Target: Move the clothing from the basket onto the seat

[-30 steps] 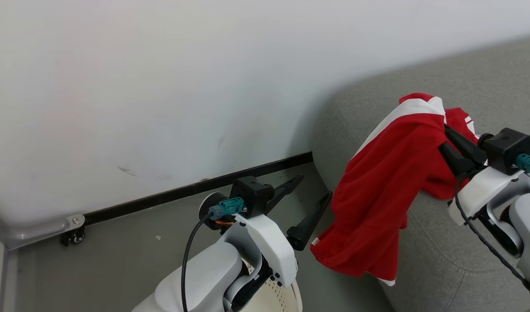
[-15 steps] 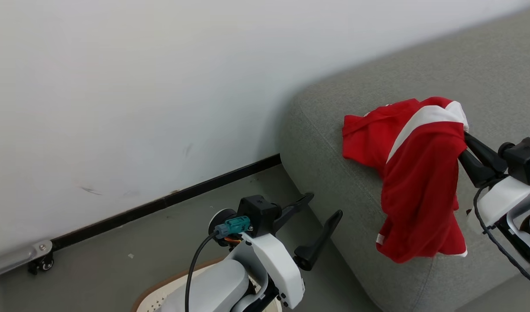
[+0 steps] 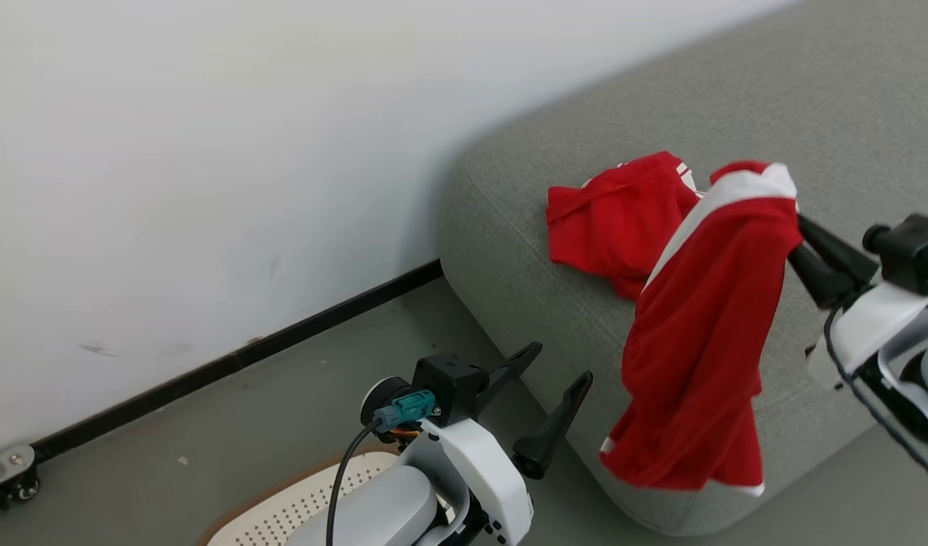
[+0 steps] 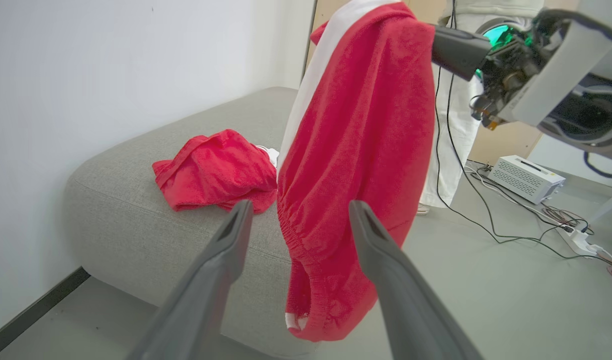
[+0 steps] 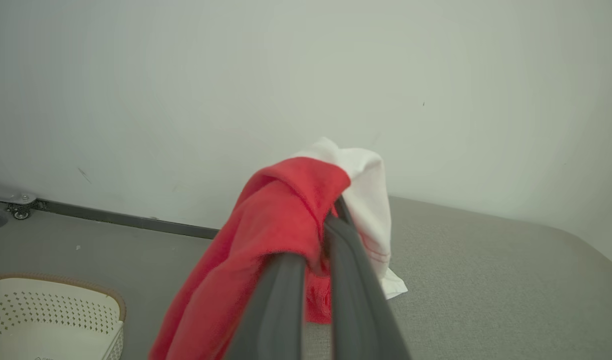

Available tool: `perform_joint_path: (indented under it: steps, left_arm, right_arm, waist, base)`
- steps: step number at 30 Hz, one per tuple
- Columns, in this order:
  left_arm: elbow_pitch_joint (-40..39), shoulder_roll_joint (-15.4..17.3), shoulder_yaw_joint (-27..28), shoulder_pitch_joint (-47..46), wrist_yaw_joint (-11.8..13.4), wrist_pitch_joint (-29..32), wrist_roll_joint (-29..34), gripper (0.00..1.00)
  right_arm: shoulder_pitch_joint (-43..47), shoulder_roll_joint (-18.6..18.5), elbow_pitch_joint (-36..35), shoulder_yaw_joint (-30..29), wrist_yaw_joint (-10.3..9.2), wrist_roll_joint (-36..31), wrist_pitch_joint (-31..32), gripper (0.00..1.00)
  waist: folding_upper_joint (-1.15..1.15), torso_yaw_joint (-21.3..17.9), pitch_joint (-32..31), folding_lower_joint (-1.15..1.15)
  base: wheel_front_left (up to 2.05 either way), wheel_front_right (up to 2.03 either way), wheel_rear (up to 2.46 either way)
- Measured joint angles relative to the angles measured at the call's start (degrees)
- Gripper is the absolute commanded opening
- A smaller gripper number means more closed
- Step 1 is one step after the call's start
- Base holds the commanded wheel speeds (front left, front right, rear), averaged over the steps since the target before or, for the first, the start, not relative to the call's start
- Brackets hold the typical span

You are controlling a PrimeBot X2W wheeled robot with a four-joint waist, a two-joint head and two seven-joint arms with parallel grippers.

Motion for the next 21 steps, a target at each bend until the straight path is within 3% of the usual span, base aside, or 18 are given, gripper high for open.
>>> perform_joint_path:
  steps: [13, 21]
  left_arm:
    - [0.33, 0.93, 0.73, -0.29, 3.79, 0.01, 2.31, 1.00]
    - [-1.72, 2.12, 0.69, -2.44, 5.75, 0.35, 4.75, 1.00]
  right_arm:
    - [-17.20, 0.94, 6.05, -5.83, -0.01, 7.05, 4.45, 0.00]
    - [-29.39, -2.56, 13.46, -11.43, -0.01, 7.35, 7.95, 0.00]
  waist:
    - [0.00, -0.66, 5.25, 0.00]
    - [0.00, 0.52, 9.72, 0.00]
  base:
    - [0.00, 0.00, 0.00]
    - [0.00, 0.00, 0.00]
